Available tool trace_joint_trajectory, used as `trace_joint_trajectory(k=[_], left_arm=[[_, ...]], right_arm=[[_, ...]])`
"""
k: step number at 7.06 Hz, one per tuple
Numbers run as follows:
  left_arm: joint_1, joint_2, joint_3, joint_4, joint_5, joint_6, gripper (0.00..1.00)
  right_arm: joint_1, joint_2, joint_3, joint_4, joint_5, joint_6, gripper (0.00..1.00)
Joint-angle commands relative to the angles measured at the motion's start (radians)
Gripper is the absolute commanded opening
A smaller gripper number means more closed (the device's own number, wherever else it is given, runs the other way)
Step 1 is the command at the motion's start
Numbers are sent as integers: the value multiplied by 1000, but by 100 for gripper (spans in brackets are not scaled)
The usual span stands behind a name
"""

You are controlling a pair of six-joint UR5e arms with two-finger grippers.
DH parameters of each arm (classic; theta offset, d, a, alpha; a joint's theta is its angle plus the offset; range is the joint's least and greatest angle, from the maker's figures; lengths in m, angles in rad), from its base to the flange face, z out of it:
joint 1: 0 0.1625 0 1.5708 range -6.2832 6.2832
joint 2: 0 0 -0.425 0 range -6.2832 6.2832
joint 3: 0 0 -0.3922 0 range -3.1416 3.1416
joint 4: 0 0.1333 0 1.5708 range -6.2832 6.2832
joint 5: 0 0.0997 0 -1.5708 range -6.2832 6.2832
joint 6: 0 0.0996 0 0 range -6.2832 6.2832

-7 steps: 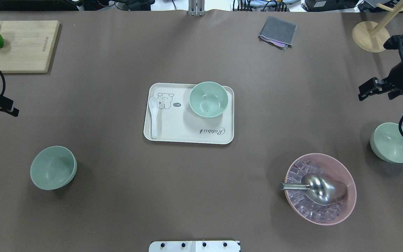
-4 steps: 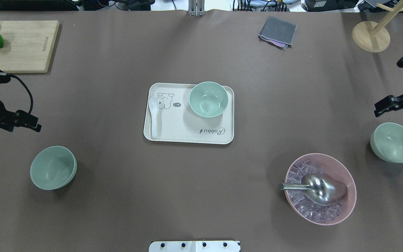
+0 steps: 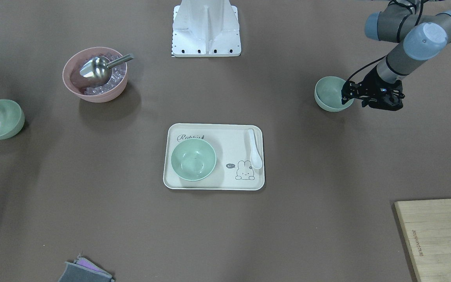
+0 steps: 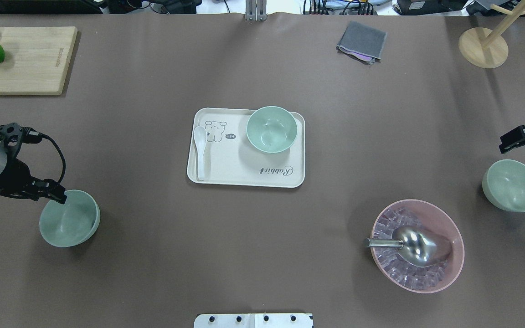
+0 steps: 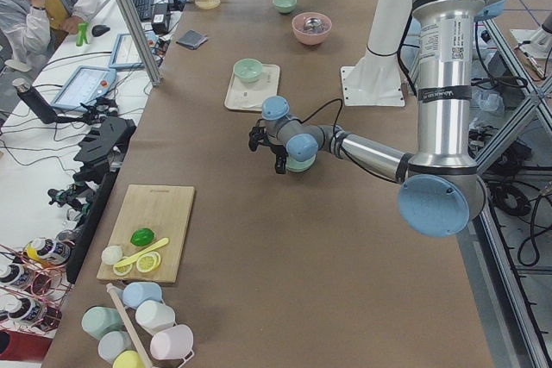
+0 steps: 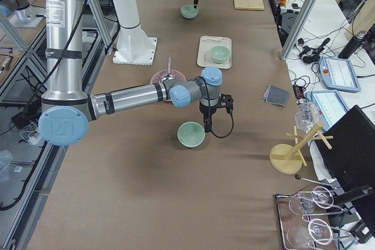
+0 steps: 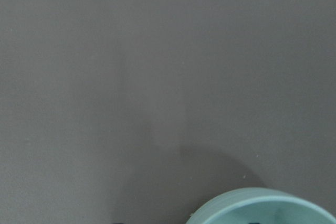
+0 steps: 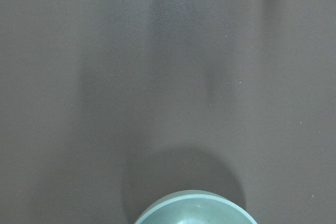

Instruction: Stack green bowls together

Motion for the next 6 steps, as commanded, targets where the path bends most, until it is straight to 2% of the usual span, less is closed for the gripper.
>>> trace_joint_trajectory(k=[1, 3, 5, 6], left_arm=[[6, 2, 0, -2, -27, -3, 0], [6, -12, -4, -2, -43, -12, 0], [-1, -149, -3, 17, -182, -152, 0], [-4, -252, 3, 53, -187, -244, 0]], right_arm=[[14, -12, -1, 0, 0, -18, 100], [43, -29, -12, -3, 3, -118, 100], [79, -78, -12, -1, 9, -196, 100], [77, -92, -17, -1, 9, -200, 100]])
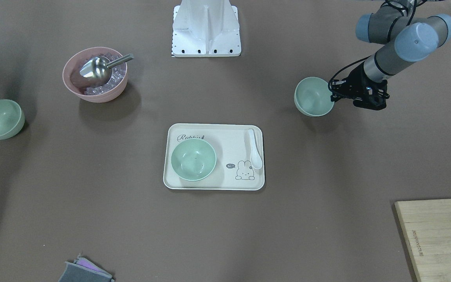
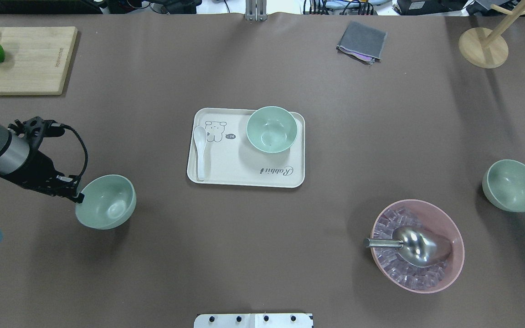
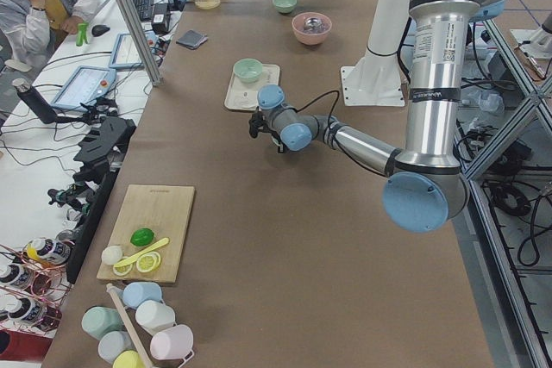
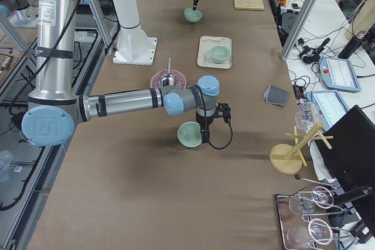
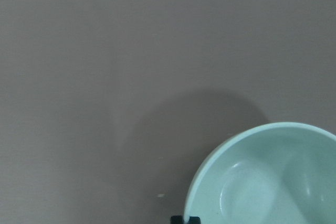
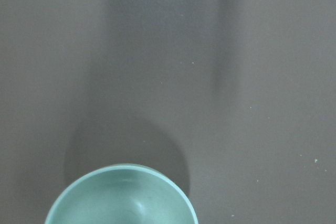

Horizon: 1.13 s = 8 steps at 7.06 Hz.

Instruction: Stack green bowls together

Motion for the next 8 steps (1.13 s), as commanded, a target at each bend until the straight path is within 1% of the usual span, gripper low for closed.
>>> trace_joint_trajectory(k=[1, 2, 4, 6, 7, 8], left_arm=[[-3, -228, 24, 107, -26, -156, 0], [-2, -369, 107, 129, -24, -210, 0], [-2, -572, 285, 123, 35, -243, 0], [-3, -698, 402, 109, 101, -264, 0], [-5, -714, 445, 50, 109, -266, 0], [-5, -752, 511, 4, 181, -275, 0]], right_arm=[[6, -23, -22, 0, -5, -43, 100], [5, -21, -56, 0, 0, -101, 100], [2, -6, -94, -1, 14, -94, 100], [-13, -6, -109, -1, 59, -92, 100], [-24, 5, -116, -1, 78, -89, 100], [-29, 26, -155, 0, 83, -90, 99]])
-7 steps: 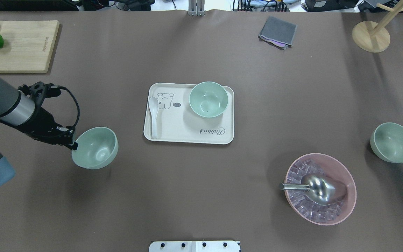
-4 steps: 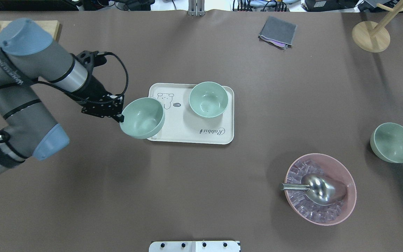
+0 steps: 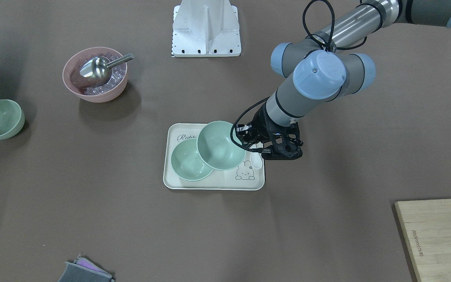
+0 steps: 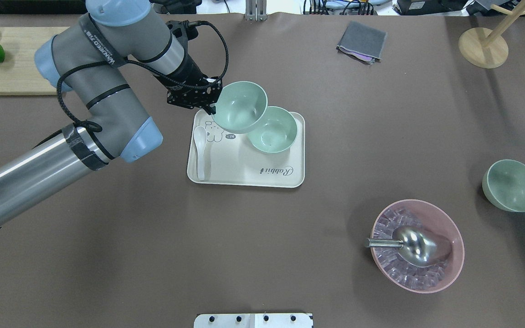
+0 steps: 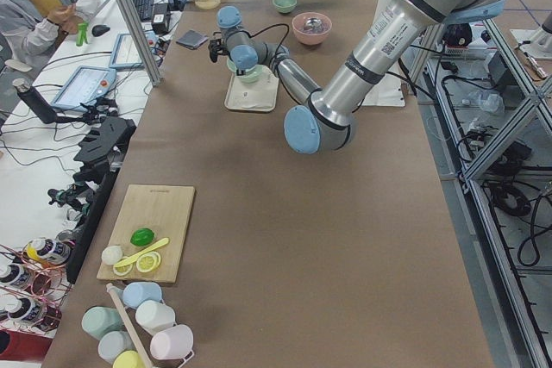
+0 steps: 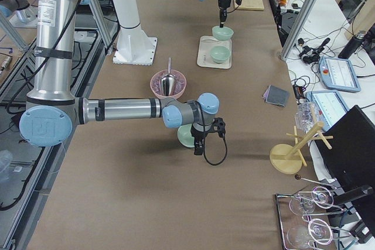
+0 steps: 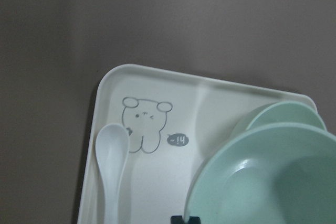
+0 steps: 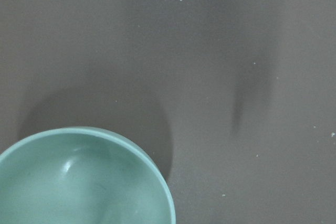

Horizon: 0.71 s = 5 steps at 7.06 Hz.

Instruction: Stack green bowls together

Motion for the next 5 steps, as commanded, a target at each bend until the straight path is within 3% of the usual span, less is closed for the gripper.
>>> trace_joint_trajectory(k=[1, 3, 5], left_arm=[[-1, -64, 103, -79, 78, -22, 0], [4, -147, 207, -107, 110, -41, 0], [42, -149, 217, -133, 114, -61, 0]], right_arm=[[-11, 37, -48, 1, 21, 0, 99], [-21, 44, -53, 1, 33, 0, 92], [-21, 46, -51, 1, 42, 1, 90]])
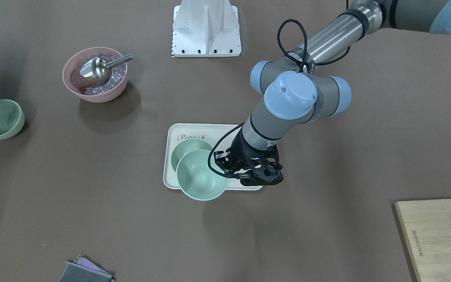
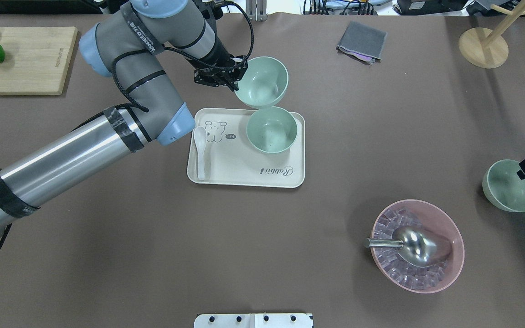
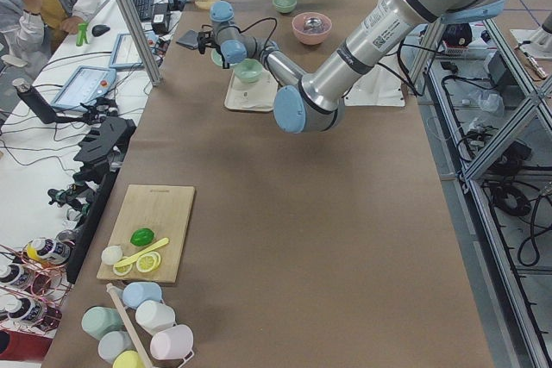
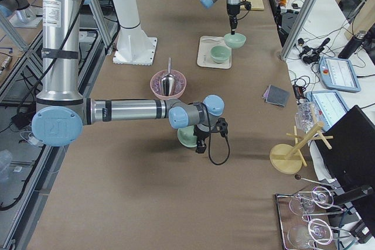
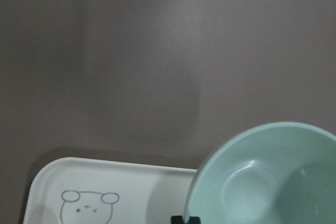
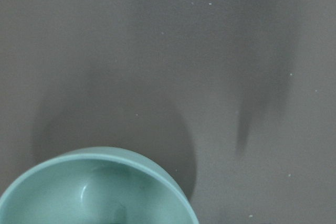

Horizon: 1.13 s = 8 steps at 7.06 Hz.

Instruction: Stack green bowls together

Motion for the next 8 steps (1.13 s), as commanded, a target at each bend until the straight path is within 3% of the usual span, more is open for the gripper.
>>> trace_joint_trajectory(k=[1, 5, 6, 7, 8], left_arm=[[43, 13, -30, -5, 2, -36, 0], [64, 72, -88, 22, -6, -38, 0], [84, 70, -90, 21, 5, -65, 12], [103, 60, -88, 10, 24, -153, 97], [106, 56, -90, 6, 50, -182, 98]], right_arm=[[-1, 3, -1, 0, 4, -1, 90], [-1, 3, 1, -2, 10, 1, 89], [-1, 3, -1, -2, 10, 1, 84], [-1, 3, -1, -2, 12, 1, 77], [-1, 3, -1, -2, 13, 1, 74]])
